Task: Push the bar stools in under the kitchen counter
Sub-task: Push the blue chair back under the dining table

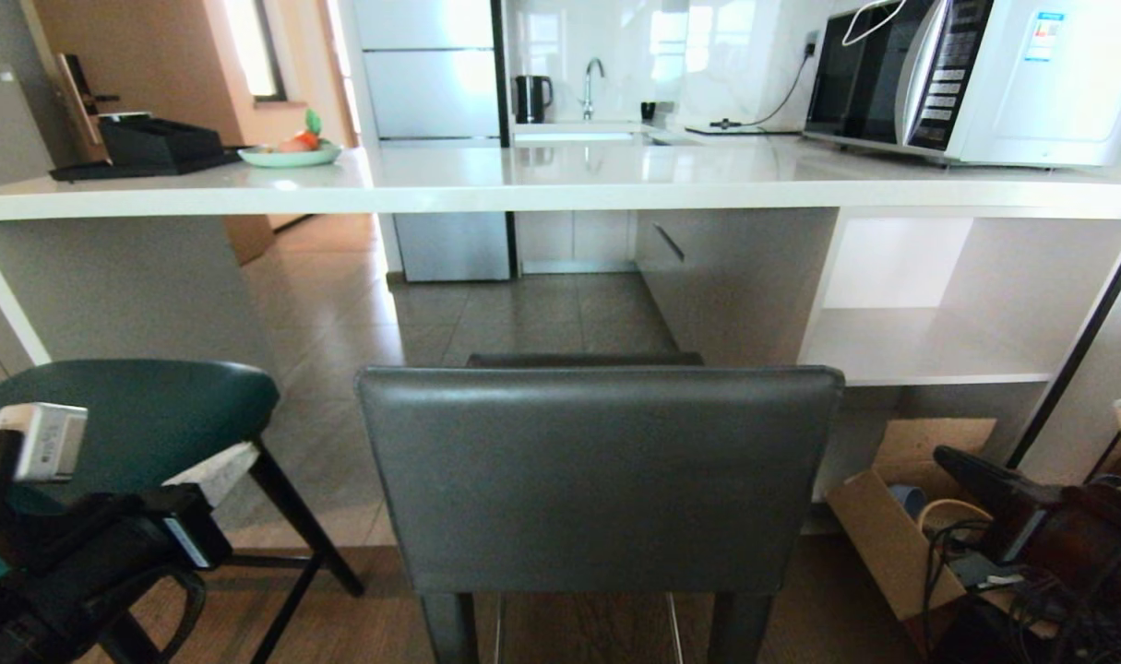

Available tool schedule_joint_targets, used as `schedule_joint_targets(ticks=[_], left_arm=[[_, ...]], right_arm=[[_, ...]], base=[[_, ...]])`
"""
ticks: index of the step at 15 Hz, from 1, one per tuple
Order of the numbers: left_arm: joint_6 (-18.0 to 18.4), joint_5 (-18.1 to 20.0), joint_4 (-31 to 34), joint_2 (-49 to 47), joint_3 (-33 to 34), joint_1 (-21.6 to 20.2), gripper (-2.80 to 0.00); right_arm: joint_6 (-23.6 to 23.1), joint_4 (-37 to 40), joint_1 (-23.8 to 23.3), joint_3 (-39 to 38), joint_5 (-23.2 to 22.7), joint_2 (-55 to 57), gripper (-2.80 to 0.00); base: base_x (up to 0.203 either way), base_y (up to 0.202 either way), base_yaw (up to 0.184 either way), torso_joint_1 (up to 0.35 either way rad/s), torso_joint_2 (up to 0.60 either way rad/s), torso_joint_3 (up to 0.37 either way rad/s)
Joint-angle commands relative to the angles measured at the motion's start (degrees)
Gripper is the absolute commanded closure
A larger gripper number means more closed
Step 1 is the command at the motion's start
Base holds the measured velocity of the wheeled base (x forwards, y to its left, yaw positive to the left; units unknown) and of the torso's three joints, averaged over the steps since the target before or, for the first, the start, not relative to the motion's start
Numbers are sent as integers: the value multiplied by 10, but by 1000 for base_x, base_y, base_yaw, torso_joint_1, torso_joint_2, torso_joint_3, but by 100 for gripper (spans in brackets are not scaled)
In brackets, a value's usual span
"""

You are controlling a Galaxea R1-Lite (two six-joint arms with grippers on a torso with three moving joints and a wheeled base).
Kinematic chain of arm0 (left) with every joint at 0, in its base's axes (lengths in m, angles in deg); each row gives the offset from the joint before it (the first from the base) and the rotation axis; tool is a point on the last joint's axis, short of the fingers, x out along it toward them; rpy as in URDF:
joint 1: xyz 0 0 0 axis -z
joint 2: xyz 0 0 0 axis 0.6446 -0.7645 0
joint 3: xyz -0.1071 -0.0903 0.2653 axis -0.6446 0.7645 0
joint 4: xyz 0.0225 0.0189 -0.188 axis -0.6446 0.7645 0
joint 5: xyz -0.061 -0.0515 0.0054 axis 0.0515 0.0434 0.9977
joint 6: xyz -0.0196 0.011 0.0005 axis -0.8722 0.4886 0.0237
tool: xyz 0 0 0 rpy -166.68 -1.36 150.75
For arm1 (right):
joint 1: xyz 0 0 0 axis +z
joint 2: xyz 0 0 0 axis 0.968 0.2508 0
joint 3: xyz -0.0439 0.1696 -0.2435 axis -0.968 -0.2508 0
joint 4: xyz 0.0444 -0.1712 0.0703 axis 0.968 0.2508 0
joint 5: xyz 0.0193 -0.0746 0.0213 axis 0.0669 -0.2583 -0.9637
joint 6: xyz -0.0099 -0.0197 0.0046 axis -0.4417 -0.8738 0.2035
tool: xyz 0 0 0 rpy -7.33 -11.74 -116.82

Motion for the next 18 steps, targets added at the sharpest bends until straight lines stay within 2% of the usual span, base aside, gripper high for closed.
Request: schedule_joint_targets(ticks=[1, 2, 6, 7, 9, 11, 13, 15, 18], left_arm=[[-1, 0, 74, 157, -8, -6, 0], [-1, 1, 134, 214, -21, -6, 0], [-5, 0, 529, 451, -146, -18, 0], [-3, 1, 578, 490, -174, -35, 0], [-1, 4, 628, 557, -196, -79, 0], [22, 29, 690, 627, -189, -97, 0], [58, 53, 726, 677, -154, -92, 0], [70, 88, 734, 690, -135, -79, 0], [120, 101, 734, 729, -73, -75, 0]], right_arm=[[-1, 92, -4, 9, 0, -161, 0], [-1, 162, -4, 26, -1, -223, 0], [0, 604, -5, 165, -2, -473, 0], [-1, 661, -8, 198, 0, -514, 0], [-11, 723, -44, 226, 1, -574, 0], [-29, 771, -84, 234, -8, -624, 0], [-33, 787, -83, 233, -14, -654, 0], [-44, 783, -81, 250, -21, -657, 0], [-79, 786, -74, 210, -35, -704, 0]], base=[[0, 0, 0, 0, 0, 0], [0, 0, 0, 0, 0, 0], [0, 0, 0, 0, 0, 0], [0, 0, 0, 0, 0, 0], [0, 0, 0, 0, 0, 0], [0, 0, 0, 0, 0, 0], [0, 0, 0, 0, 0, 0], [0, 0, 0, 0, 0, 0], [0, 0, 0, 0, 0, 0]])
